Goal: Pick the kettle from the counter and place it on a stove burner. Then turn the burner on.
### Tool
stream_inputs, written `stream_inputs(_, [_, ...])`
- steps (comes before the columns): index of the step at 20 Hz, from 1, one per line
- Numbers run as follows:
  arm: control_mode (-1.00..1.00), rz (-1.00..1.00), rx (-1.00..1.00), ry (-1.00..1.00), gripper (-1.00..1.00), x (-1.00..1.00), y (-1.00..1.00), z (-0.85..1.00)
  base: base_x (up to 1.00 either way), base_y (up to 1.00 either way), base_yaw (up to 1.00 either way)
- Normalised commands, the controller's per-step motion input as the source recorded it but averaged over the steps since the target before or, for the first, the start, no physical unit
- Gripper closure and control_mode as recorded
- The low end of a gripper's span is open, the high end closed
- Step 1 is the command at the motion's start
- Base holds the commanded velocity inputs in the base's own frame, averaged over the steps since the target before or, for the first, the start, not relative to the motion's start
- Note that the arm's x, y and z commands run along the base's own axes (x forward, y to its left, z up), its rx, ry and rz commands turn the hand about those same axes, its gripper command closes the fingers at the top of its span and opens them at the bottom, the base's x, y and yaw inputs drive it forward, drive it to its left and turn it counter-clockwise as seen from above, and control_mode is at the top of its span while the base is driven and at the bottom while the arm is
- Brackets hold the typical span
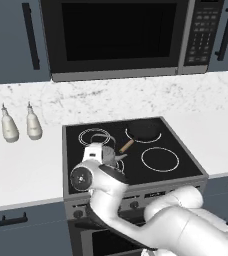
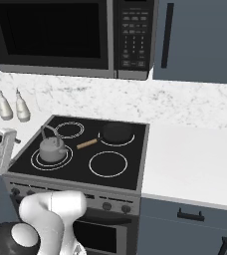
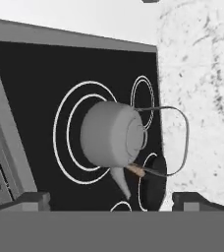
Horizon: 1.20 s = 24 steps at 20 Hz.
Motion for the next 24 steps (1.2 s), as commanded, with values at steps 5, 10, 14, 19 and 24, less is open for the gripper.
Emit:
stream_inputs(5, [-1.00,0.44,-0.70,0.03,-1.00,-0.97,0.90,-0.98,0.00,0.00,0.00])
stream_inputs(10, [-1.00,0.33,-0.78,0.02,-1.00,-0.40,0.74,-0.95,0.00,0.00,0.00])
stream_inputs(14, [-1.00,0.10,-0.52,0.14,-1.00,0.05,0.55,-0.50,0.00,0.00,0.00])
stream_inputs(19, [-1.00,0.01,-0.19,0.01,-1.00,0.48,0.13,-0.16,0.00,0.00,0.00])
stream_inputs(24, [-1.00,0.04,-0.25,0.00,-1.00,0.01,0.04,-0.42,0.00,0.00,0.00])
